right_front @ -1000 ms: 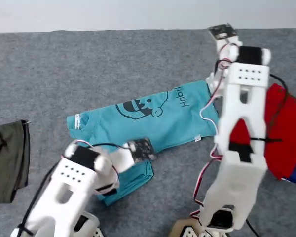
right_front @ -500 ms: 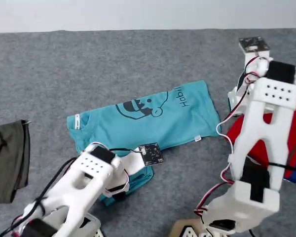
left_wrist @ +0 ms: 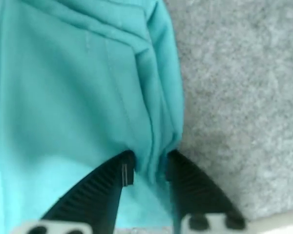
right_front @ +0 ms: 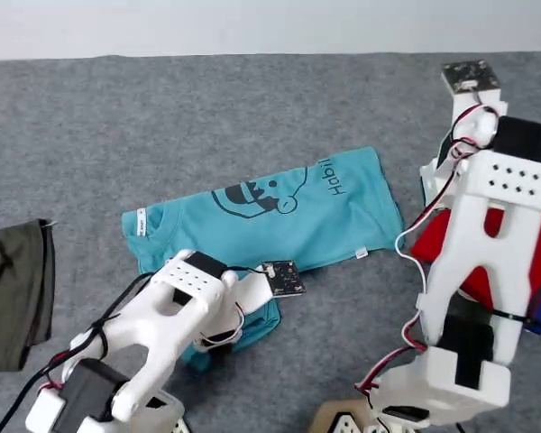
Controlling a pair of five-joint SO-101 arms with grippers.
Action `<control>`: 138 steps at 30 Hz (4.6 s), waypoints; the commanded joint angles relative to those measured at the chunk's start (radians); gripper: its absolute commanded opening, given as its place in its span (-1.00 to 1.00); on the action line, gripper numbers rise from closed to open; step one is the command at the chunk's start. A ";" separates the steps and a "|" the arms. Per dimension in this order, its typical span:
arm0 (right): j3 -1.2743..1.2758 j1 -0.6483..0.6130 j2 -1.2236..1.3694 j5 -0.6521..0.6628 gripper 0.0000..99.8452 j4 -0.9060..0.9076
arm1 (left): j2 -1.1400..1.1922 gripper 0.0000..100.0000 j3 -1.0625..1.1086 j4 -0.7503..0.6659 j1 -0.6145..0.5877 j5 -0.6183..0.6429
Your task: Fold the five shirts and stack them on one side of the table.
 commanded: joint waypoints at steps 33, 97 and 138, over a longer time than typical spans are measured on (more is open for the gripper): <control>-0.003 0.016 -0.054 -0.009 -0.65 0.042 | 0.367 -0.98 -0.777 0.161 -0.227 0.006; -0.344 -0.268 0.654 -0.066 -0.42 -0.245 | -0.058 -0.84 -0.912 0.549 -0.807 0.345; -0.732 -0.806 0.659 -0.121 -0.98 0.039 | -0.063 -0.85 -0.918 0.548 -0.836 0.427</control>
